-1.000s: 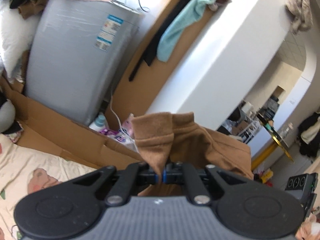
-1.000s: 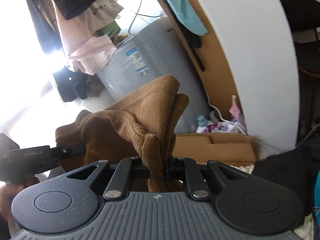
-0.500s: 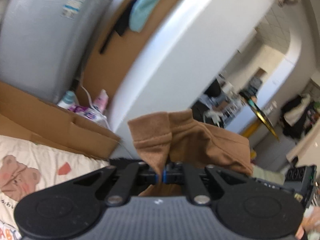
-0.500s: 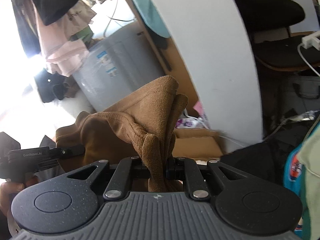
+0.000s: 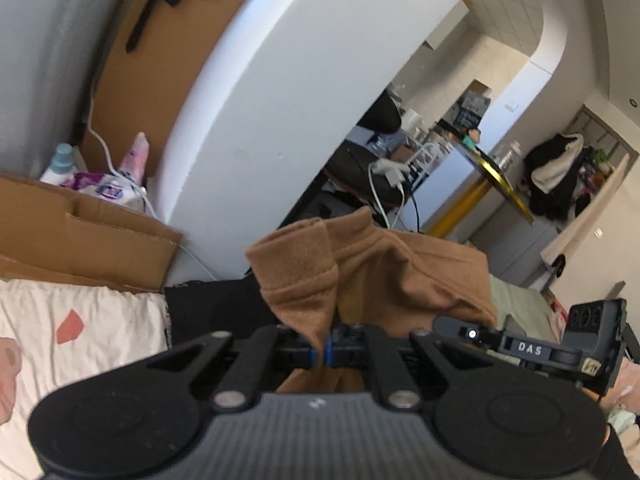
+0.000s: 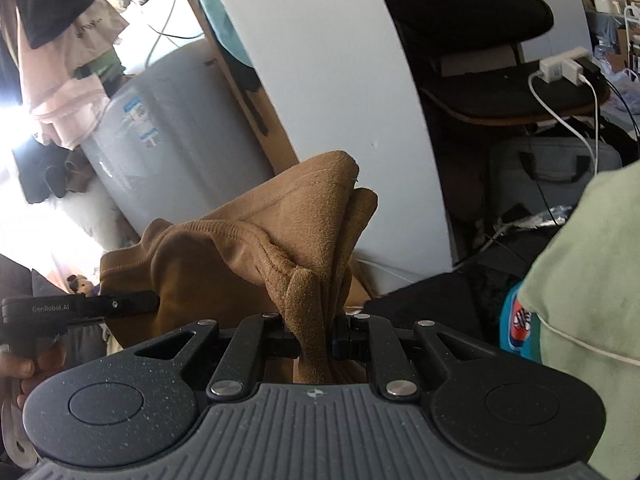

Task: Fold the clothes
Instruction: 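Carry the folded brown shirt with both tools toward the dark clothes pile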

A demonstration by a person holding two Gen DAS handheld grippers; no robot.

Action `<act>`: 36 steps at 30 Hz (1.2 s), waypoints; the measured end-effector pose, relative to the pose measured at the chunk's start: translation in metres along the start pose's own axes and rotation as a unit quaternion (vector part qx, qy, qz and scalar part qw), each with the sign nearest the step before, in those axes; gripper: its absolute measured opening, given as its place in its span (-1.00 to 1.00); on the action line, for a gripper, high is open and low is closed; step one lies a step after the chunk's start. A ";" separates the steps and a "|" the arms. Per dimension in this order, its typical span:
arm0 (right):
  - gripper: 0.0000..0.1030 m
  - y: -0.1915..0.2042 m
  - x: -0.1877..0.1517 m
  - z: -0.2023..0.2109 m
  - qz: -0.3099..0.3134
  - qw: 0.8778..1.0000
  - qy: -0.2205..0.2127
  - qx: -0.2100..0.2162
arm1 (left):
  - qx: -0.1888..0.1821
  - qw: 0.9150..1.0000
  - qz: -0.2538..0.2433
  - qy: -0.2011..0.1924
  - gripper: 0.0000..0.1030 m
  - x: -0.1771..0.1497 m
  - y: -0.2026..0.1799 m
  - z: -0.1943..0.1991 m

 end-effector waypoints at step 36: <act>-0.76 -0.119 -0.074 -0.114 -0.053 0.995 0.021 -0.079 | -0.073 0.995 -0.031 0.066 -0.92 -0.054 0.057 -0.147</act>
Point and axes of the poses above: each gripper's, at about its wrist camera, not at the fingertips, and z roughly against the way its jaws point, y to its left, x to its top, the point moved 7 cm from there along -z, roughly the way its jaws point, and after that the axes turned 3 degrees about -y, right-handed, at the moved point
